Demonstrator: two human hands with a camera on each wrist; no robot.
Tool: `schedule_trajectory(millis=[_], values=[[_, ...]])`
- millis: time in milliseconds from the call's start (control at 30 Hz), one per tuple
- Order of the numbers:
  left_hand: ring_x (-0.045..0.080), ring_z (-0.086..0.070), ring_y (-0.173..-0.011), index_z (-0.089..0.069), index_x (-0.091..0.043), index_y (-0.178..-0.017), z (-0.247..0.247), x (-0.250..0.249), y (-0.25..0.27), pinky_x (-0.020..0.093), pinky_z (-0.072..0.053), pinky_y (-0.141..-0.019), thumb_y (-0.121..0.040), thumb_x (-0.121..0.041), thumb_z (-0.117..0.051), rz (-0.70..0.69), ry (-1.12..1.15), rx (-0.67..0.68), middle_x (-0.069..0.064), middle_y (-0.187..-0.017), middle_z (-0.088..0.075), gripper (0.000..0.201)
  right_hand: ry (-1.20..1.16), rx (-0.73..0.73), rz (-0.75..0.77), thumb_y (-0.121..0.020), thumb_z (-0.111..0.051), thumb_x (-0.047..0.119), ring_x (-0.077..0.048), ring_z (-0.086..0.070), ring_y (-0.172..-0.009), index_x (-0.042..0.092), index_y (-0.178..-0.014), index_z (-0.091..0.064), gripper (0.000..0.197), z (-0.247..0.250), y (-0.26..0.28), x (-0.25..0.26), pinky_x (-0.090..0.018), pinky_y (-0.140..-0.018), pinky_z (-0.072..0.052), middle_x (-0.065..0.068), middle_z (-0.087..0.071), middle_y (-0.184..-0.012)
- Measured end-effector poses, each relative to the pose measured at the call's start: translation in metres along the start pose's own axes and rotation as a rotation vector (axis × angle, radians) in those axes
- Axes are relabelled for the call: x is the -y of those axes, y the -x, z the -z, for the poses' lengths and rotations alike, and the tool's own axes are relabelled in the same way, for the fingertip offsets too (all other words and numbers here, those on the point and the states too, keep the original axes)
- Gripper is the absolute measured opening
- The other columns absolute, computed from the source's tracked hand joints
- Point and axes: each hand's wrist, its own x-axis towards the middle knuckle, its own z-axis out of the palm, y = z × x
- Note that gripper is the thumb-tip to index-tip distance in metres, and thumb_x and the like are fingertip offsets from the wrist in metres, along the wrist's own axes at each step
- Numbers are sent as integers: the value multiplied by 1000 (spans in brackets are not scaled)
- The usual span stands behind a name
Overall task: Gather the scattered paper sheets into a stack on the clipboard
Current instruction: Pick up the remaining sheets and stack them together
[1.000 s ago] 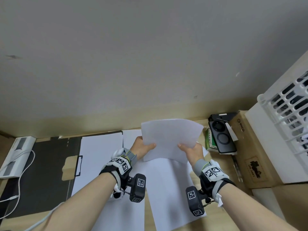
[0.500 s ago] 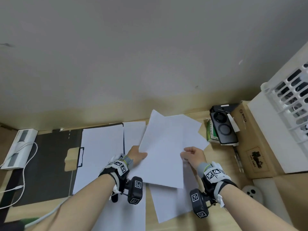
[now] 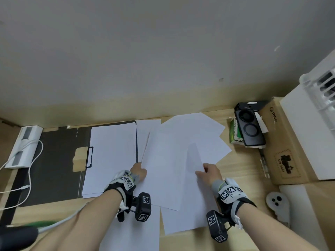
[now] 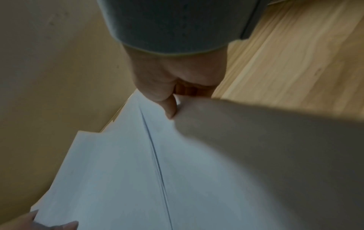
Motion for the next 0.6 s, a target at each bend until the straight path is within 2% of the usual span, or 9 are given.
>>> schedule_trajectory(millis=[67, 133, 167, 233, 333, 400, 500, 567, 600], values=[[26, -53, -103, -56, -3, -104, 1, -8, 3, 23, -36, -77, -98, 0, -39, -20, -2, -11, 15, -105, -61, 17, 29, -129, 34, -82, -63, 11, -23, -49, -68, 15, -68, -51, 18, 15, -3, -2, -30, -60, -34, -2, -51, -62], [30, -54, -116, -51, -2, -127, 3, -16, 13, 29, -40, -91, -100, -4, -37, -4, 3, -63, 19, -133, -54, 31, -25, -286, 6, -86, -58, 7, -27, -52, -75, 13, -78, -54, 11, 36, -4, -6, -30, -67, -37, -7, -56, -74], [33, -51, -122, -45, -3, -137, 3, -18, 15, 30, -40, -96, -99, -2, -35, -14, 1, -87, 17, -139, -50, 39, -101, -345, -16, -87, -55, 5, -27, -54, -78, 13, -83, -55, 9, 47, -5, -9, -30, -71, -39, -9, -58, -80], [33, -52, -123, -39, -11, -143, 5, -20, 17, 27, -41, -92, -92, 6, -33, -105, -5, -95, 13, -141, -49, 54, -290, -420, -72, -89, -52, 4, -26, -56, -82, 13, -90, -57, 10, 67, -7, -14, -30, -76, -40, -8, -59, -84], [32, -58, -112, -47, -16, -140, 14, -23, 17, 26, -43, -85, -86, 8, -31, -196, 49, -115, 12, -133, -57, 60, -490, -467, -84, -89, -50, 2, -22, -51, -75, 4, -91, -59, 9, 87, -10, -12, -29, -77, -38, -8, -58, -79], [30, -60, -100, -51, -16, -137, 18, -27, 17, 26, -46, -81, -86, 8, -31, -207, 110, -137, 12, -128, -60, 59, -528, -430, -66, -90, -52, 2, -21, -54, -76, 0, -97, -61, 12, 88, -12, -10, -30, -77, -40, -10, -62, -85], [27, -59, -94, -56, -5, -127, 19, -30, 15, 29, -49, -78, -86, 9, -36, -203, 148, -61, 15, -122, -61, 48, -521, -347, -39, -90, -55, 3, -23, -59, -79, 1, -99, -62, 12, 70, -13, -3, -33, -75, -46, -11, -67, -90], [26, -58, -83, -60, 4, -103, 17, -36, 20, 29, -48, -69, -85, 12, -42, -160, 125, 13, 15, -99, -61, 27, -479, -306, -2, -88, -57, 1, -19, -51, -68, -4, -84, -56, 7, 50, -10, 5, -29, -63, -43, -11, -58, -76], [22, -54, -74, -58, 0, -91, 15, -39, 23, 27, -45, -65, -86, 14, -43, -143, 112, 27, 10, -88, -56, 21, -456, -274, 12, -88, -57, 1, -18, -45, -64, -1, -77, -52, 12, 39, -9, 9, -27, -57, -38, -9, -52, -71]])
